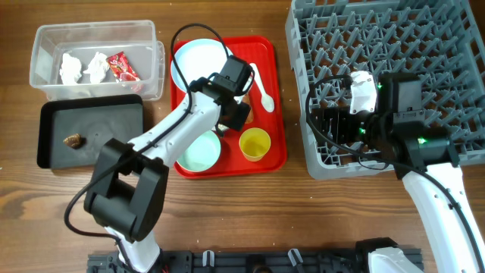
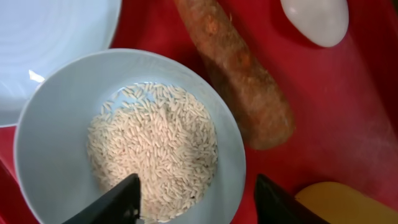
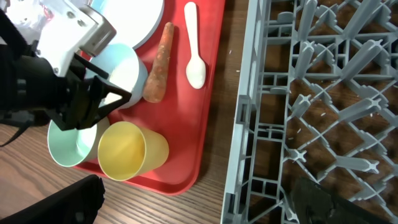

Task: Sort waste into correct bins and load items into the dishwasher rack
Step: 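Return green bowl to red tray and grasp the rice bowl with left gripper, then pour the rice from the bowl onto the black tray with left gripper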

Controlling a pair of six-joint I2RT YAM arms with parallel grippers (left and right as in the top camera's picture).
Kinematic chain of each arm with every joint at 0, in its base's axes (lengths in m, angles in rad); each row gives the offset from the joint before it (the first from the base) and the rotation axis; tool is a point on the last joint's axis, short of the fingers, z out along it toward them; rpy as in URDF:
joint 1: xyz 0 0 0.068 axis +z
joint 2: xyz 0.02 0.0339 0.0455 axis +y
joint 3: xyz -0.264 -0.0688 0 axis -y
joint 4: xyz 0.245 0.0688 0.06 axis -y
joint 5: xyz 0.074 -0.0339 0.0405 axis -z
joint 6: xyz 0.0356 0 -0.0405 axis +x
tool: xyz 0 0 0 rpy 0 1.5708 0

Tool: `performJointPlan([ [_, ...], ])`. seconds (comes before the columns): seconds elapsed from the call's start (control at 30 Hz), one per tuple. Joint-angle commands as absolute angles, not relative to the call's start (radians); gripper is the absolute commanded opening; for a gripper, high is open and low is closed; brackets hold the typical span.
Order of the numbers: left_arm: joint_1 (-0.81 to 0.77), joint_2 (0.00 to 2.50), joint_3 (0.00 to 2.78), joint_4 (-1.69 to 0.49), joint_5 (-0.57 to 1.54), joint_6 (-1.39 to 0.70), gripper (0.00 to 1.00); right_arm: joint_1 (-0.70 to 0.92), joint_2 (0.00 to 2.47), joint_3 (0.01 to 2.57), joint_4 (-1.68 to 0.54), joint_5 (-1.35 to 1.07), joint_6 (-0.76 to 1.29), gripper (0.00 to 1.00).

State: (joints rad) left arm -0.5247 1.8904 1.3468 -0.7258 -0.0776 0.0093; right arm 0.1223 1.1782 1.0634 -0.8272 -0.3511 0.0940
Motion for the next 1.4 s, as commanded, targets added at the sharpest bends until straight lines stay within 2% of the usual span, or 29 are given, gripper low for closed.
performJointPlan([
  [0.0, -0.529, 1.922, 1.358, -0.736, -0.056, 0.019, 0.39, 0.118, 1.181, 1.087, -0.828, -0.357, 0.107, 1.0],
  [0.07, -0.529, 1.93, 1.357, -0.741, -0.053, 0.019, 0.31, 0.118, 1.181, 1.087, -0.828, -0.357, 0.106, 1.0],
  [0.2, -0.529, 1.962, 1.357, -0.752, -0.053, 0.019, 0.3, 0.118, 1.181, 1.087, -0.828, -0.357, 0.105, 1.0],
  [0.37, -0.529, 1.981, 1.357, -0.747, -0.053, 0.019, 0.15, 0.118, 1.181, 1.087, -0.828, -0.357, 0.105, 1.0],
  [0.43, -0.529, 1.98, 1.357, -0.744, -0.053, 0.017, 0.04, 0.118, 1.181, 1.087, -0.828, -0.357, 0.105, 1.0],
  [0.7, -0.519, 1.954, 1.474, -0.818, -0.022, -0.129, 0.04, 0.118, 1.181, 1.087, -0.828, -0.356, 0.105, 1.0],
  [0.83, -0.465, 1.906, 1.582, -0.894, 0.1, -0.203, 0.04, 0.118, 1.181, 1.087, -0.828, -0.356, 0.105, 1.0],
  [0.97, -0.334, 1.828, 1.607, -1.011, 0.237, -0.275, 0.04, 0.118, 1.181, 1.087, -0.828, -0.356, 0.104, 1.0],
  [1.07, -0.143, 1.77, 1.607, -1.164, 0.372, -0.259, 0.04, 0.118, 1.181, 1.087, -0.828, -0.354, 0.104, 0.99],
  [1.23, 0.186, 1.754, 1.597, -1.342, 0.56, -0.023, 0.04, 0.118, 1.181, 1.087, -0.828, -0.341, 0.105, 1.0],
  [1.37, 0.425, 1.754, 1.546, -1.335, 0.73, 0.153, 0.04, 0.118, 1.181, 1.087, -0.828, -0.342, 0.108, 1.0],
])
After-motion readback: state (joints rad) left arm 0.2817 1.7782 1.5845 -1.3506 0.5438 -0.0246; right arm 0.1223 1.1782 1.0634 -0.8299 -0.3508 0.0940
